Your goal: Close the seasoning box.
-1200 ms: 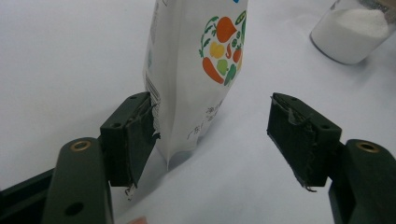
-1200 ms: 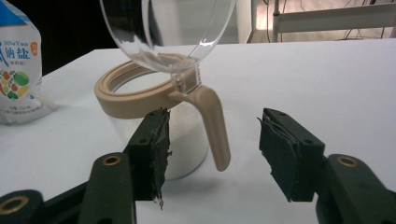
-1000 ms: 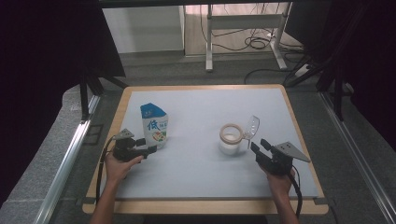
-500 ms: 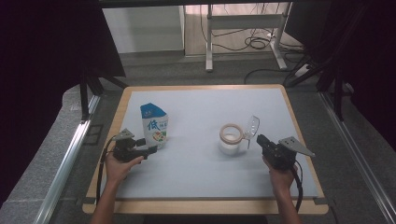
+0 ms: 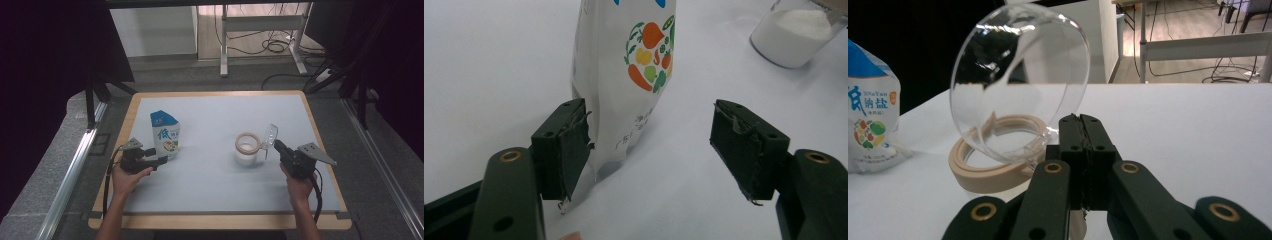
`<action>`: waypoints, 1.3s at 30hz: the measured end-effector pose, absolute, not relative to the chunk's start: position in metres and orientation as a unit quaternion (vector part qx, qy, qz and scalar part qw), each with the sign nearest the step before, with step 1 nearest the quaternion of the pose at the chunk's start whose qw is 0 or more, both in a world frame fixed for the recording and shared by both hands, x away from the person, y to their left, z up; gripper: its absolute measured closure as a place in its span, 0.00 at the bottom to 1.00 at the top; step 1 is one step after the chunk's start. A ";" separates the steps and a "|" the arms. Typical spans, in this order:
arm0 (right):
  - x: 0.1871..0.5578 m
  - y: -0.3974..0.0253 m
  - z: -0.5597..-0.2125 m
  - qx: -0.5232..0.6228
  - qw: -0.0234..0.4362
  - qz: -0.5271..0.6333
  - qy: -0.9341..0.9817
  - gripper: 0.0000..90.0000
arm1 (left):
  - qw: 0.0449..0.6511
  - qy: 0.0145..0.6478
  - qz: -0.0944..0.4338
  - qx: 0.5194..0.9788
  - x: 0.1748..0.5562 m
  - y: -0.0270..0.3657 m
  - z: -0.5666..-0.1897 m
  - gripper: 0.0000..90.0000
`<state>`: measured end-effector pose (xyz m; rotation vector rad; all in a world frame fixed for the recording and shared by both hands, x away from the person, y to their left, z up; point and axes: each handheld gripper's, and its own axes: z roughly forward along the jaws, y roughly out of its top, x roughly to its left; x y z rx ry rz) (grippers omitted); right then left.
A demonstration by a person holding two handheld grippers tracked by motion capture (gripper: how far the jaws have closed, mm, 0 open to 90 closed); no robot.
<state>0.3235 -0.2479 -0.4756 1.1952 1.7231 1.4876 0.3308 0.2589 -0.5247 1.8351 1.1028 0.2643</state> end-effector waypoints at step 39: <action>0.318 -0.203 -0.471 0.378 0.244 0.566 0.690 1.00 | 0.469 0.448 0.108 0.753 0.329 0.256 -0.525 0.34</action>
